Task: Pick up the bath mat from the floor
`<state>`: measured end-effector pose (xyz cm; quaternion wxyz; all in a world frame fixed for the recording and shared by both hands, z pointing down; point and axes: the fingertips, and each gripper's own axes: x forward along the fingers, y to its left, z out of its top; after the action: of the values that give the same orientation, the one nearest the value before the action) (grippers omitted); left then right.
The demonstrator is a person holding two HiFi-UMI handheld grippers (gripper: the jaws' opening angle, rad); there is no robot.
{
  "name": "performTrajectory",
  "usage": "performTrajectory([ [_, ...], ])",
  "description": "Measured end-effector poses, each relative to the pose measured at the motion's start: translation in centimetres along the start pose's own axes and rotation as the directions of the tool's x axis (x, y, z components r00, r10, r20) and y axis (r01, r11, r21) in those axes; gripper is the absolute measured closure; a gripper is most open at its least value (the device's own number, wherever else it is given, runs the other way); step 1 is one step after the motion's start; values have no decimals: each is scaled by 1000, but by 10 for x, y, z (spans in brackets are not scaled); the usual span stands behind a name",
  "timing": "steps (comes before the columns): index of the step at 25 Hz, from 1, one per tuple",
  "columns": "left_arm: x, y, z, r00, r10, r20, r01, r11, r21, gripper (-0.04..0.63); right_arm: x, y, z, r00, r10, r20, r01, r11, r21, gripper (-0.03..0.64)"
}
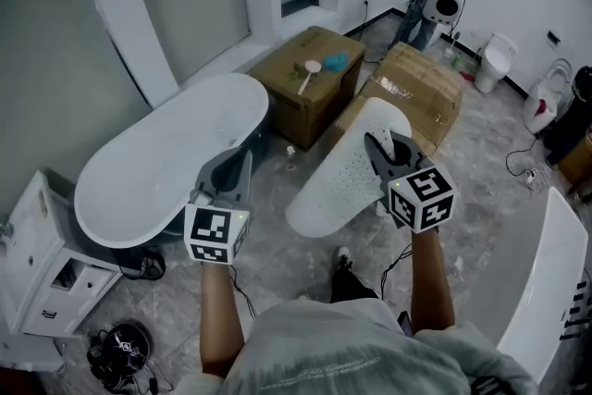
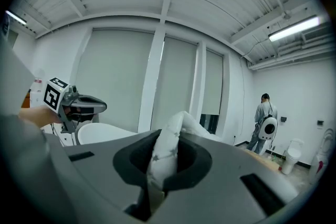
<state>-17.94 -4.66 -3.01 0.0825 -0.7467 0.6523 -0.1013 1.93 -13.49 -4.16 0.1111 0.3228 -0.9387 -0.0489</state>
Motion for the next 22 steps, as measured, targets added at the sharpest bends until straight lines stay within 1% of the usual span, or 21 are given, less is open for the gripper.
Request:
performTrajectory([
  [4, -5, -7, 3, 1000, -25, 4, 25, 1000, 1, 584, -6, 13, 1, 1000, 6, 3, -6, 1000, -23, 586],
  [7, -4, -9, 2, 999, -38, -10, 38, 999, 5, 584, -5, 15, 1, 1000, 13, -1, -13, 1000, -23, 586],
  [9, -3, -10, 3, 999, -40, -4, 40, 999, 8, 584, -6, 17, 0, 1000, 20, -4, -20, 1000, -21, 586],
  [15, 5, -13, -6, 999, -43, -16, 43, 999, -14, 584, -1, 19, -8, 999, 47, -11, -47, 999, 1, 586],
  [22, 10, -23, -14, 997, -68, -26, 67, 997, -35, 584, 3, 20, -10, 998, 65, -25, -65, 998, 13, 586],
])
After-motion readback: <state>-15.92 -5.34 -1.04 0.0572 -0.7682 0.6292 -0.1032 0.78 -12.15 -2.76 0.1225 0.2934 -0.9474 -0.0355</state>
